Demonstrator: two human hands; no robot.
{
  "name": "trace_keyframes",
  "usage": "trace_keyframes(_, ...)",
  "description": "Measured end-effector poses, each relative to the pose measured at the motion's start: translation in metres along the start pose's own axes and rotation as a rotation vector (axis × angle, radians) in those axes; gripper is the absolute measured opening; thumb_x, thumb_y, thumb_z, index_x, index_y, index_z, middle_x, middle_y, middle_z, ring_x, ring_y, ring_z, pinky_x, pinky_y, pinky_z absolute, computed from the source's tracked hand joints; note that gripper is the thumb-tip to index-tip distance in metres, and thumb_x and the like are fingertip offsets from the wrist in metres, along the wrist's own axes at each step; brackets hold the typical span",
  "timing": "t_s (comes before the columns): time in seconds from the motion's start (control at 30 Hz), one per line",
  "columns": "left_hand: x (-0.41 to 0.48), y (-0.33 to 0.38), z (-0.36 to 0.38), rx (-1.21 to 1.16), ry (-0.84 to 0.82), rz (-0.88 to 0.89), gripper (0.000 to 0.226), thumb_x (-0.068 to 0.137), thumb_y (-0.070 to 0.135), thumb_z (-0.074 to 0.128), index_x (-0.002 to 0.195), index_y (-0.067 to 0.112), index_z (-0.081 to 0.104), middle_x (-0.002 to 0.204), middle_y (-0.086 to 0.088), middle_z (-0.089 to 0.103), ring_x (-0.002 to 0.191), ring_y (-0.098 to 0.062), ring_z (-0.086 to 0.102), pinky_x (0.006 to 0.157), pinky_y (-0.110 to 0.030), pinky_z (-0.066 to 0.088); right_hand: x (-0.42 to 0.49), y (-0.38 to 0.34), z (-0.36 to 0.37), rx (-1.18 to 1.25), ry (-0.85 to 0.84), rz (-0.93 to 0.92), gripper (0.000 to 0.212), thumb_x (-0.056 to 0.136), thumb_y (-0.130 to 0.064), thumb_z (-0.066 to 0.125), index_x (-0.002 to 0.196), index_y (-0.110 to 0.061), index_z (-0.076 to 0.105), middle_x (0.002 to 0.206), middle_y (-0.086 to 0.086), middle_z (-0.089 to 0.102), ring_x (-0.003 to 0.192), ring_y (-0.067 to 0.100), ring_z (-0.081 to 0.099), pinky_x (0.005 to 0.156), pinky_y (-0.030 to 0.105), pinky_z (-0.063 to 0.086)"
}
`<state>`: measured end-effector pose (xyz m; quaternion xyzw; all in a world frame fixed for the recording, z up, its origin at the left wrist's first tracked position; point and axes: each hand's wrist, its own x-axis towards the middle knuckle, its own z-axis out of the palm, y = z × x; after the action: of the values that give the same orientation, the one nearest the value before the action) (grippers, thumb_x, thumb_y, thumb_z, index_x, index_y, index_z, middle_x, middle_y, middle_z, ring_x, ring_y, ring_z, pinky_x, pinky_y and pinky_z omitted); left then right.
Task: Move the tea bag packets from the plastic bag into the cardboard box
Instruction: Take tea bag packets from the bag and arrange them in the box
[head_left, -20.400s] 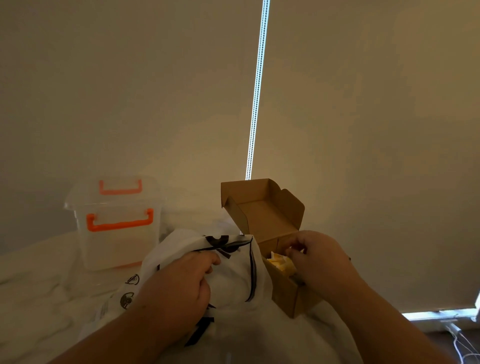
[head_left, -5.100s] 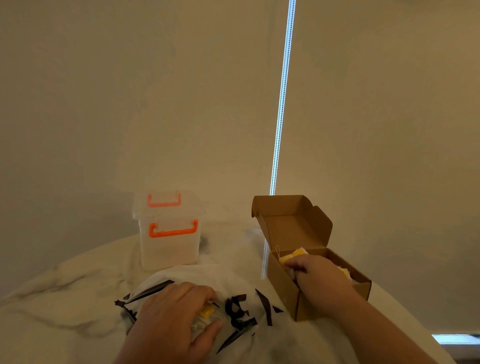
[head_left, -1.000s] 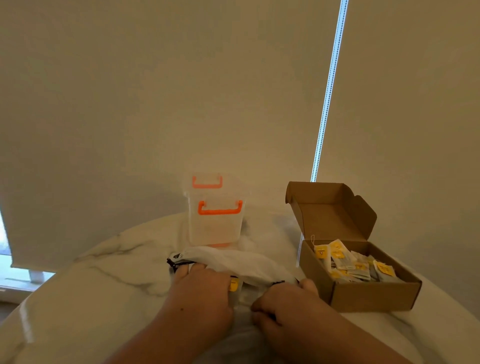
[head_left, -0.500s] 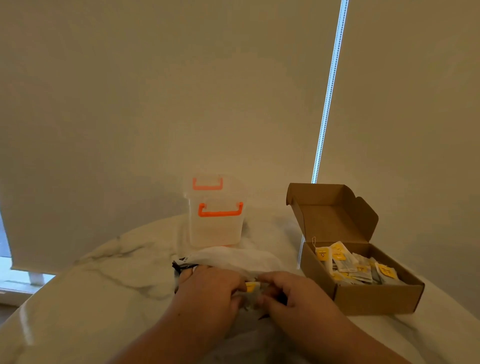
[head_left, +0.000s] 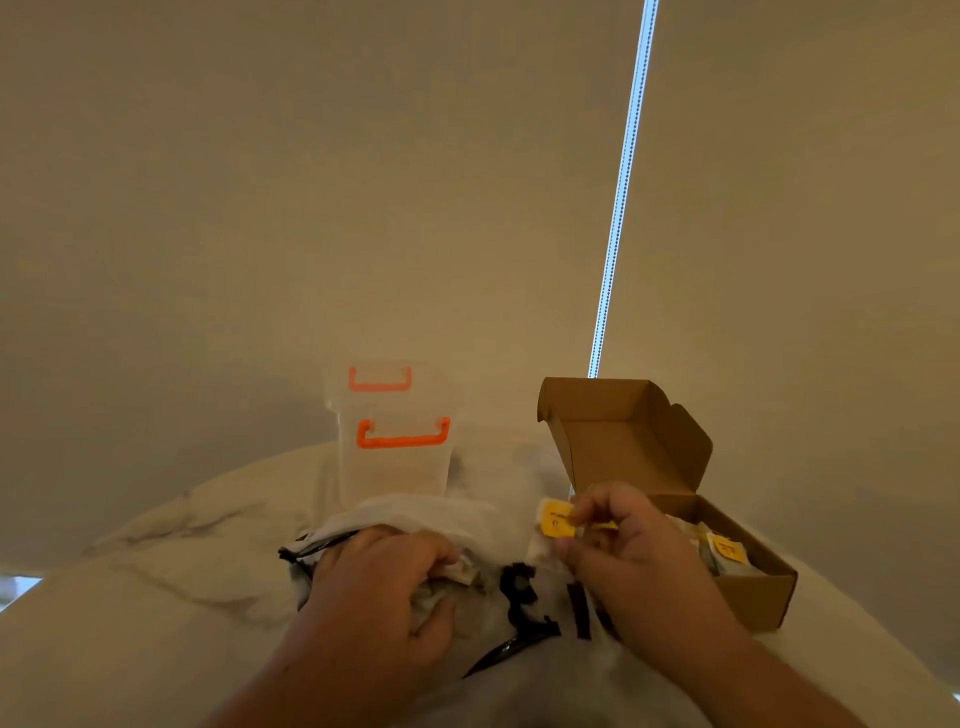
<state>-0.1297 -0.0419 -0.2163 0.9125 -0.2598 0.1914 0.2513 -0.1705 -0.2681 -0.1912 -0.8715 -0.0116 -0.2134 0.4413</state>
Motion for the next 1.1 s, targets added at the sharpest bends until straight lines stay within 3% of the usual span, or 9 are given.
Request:
trace_keyframes(0.23,-0.001,0.001,0.003,0.007,-0.035,-0.025,0.018,0.078,0.058,0.05,0.092,0.058,0.039,0.101,0.037,0.044,0.108,0.004,0.037,0.101,-0.029,0.032,0.029,0.041,-0.064,-0.253,0.387,0.16,0.007,0.09,-0.02,0.066,0.088,-0.027,0.066,0.088,-0.007,0.065,0.08,0.011,0.06,0.056,0.022,0.042)
trace_keyframes(0.37,0.0,0.0,0.005,0.02,-0.047,-0.036,0.031,0.076,0.058,0.045,0.107,0.055,0.047,0.104,0.034,0.049,0.112,0.003,0.037,0.1,-0.029,0.031,0.042,0.065,-0.061,-0.731,0.13,0.378,0.012,0.094,-0.037,0.052,0.097,-0.034,0.064,0.092,-0.008,0.059,0.087,0.016,0.053,0.088,0.036,0.041)
trace_keyframes(0.43,0.001,-0.001,0.005,0.033,-0.057,-0.035,0.039,0.078,0.054,0.043,0.115,0.05,0.052,0.105,0.033,0.049,0.114,0.003,0.038,0.099,-0.029,0.032,0.045,0.067,-0.06,-0.871,0.079,0.436,0.023,0.095,-0.042,0.042,0.092,-0.033,0.063,0.095,-0.009,0.061,0.09,0.018,0.051,0.091,0.039,0.032)
trace_keyframes(0.6,0.0,0.001,0.002,0.069,-0.024,-0.037,0.036,0.092,0.042,0.044,0.126,0.042,0.055,0.119,0.026,0.053,0.118,-0.001,0.041,0.101,-0.022,0.035,0.042,0.063,-0.06,-0.844,0.122,0.392,0.025,0.092,-0.044,0.043,0.107,-0.042,0.063,0.117,-0.006,0.057,0.11,0.022,0.048,0.097,0.045,0.033)
trace_keyframes(0.7,-0.001,0.002,0.003,0.091,-0.027,-0.055,0.042,0.098,0.034,0.043,0.139,0.04,0.045,0.135,0.021,0.049,0.127,-0.004,0.037,0.106,-0.021,0.03,0.034,0.044,-0.049,-0.658,0.202,0.128,0.023,0.095,-0.036,0.052,0.114,-0.037,0.063,0.118,-0.006,0.058,0.103,0.014,0.052,0.091,0.036,0.043)
trace_keyframes(0.8,0.003,-0.002,0.008,0.124,-0.076,-0.074,0.053,0.1,0.034,0.037,0.151,0.04,0.021,0.145,0.017,0.041,0.132,-0.009,0.033,0.11,-0.027,0.03,0.01,0.001,-0.029,-0.462,0.061,-0.145,0.022,0.096,-0.028,0.055,0.097,-0.05,0.054,0.099,-0.023,0.053,0.093,0.001,0.053,0.071,0.009,0.039)
trace_keyframes(0.87,0.005,-0.005,0.011,0.158,-0.107,-0.073,0.058,0.1,0.034,0.036,0.152,0.041,0.012,0.143,0.016,0.041,0.131,-0.011,0.035,0.109,-0.029,0.031,-0.008,-0.03,-0.009,-0.453,-0.161,-0.278,0.026,0.099,-0.028,0.051,0.104,-0.053,0.057,0.106,-0.03,0.054,0.106,-0.002,0.052,0.084,0.008,0.041)
trace_keyframes(0.97,0.005,-0.005,0.014,0.198,-0.116,-0.073,0.056,0.099,0.038,0.036,0.151,0.042,0.014,0.14,0.019,0.044,0.13,-0.01,0.037,0.107,-0.033,0.031,-0.016,-0.041,0.022,-0.619,-0.426,-0.352,0.032,0.1,-0.036,0.044,0.129,-0.043,0.056,0.121,-0.021,0.058,0.113,0.001,0.047,0.103,0.026,0.031)
trace_keyframes(1.1,0.006,0.006,0.021,0.199,-0.145,-0.101,0.044,0.095,0.044,0.041,0.137,0.043,0.03,0.127,0.02,0.053,0.126,-0.01,0.038,0.103,-0.037,0.026,-0.011,-0.021,0.038,-0.908,-0.541,-0.305,0.036,0.098,-0.043,0.036,0.101,-0.026,0.067,0.098,-0.007,0.065,0.101,0.014,0.051,0.098,0.04,0.022)
